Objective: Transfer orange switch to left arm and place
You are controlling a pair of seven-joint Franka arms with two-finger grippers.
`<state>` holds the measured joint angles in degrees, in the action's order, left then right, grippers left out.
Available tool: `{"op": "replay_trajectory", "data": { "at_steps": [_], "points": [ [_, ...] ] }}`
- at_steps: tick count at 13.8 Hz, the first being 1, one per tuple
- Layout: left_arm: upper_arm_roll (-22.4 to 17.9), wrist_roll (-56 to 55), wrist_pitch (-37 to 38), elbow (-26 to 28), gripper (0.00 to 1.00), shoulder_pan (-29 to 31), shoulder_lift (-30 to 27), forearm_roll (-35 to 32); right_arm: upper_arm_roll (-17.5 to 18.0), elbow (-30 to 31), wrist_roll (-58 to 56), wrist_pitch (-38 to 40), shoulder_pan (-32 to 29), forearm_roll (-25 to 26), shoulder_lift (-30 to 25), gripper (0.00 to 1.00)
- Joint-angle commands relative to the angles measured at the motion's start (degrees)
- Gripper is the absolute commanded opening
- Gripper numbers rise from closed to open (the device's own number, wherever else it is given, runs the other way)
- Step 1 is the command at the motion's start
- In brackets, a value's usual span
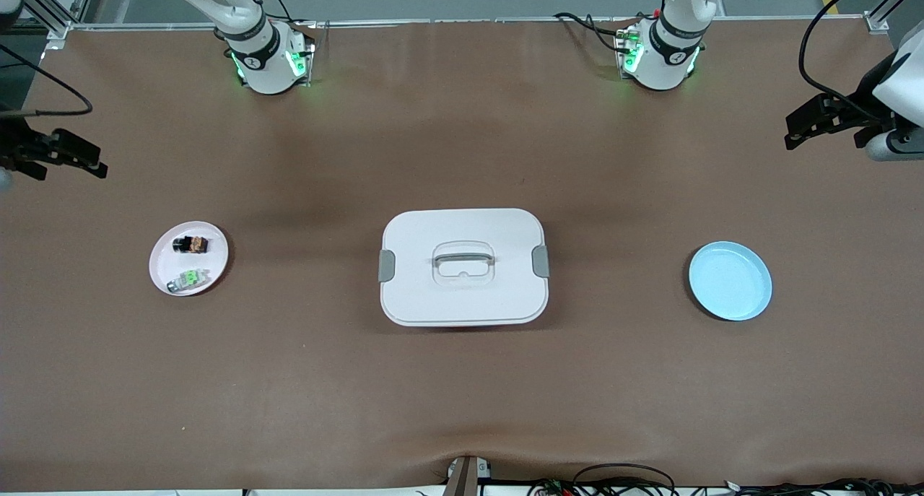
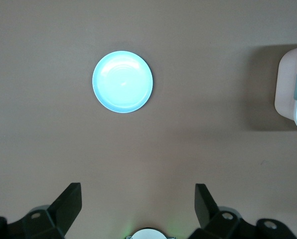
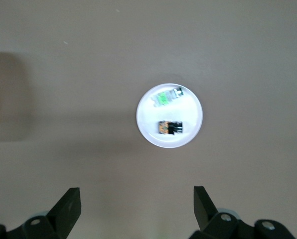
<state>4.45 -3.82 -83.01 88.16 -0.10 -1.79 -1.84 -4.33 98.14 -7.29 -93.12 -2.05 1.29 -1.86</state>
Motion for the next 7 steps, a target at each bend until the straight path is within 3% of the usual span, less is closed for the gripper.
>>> {"op": "replay_trajectory", "data": {
  "at_steps": [1, 7],
  "points": [
    [0.3, 1.4, 1.0, -0.7, 1.00, 0.5, -0.4, -0.3, 0.4, 1.8, 0.1, -0.9, -1.9, 1.6, 1.8, 1.00],
    [0.2, 1.4, 0.5, -1.1, 1.00, 0.4, -0.1, -0.4, 0.4, 16.1, -0.3, -14.6, -4.0, 1.5, 1.4, 1.00]
  ]
}}
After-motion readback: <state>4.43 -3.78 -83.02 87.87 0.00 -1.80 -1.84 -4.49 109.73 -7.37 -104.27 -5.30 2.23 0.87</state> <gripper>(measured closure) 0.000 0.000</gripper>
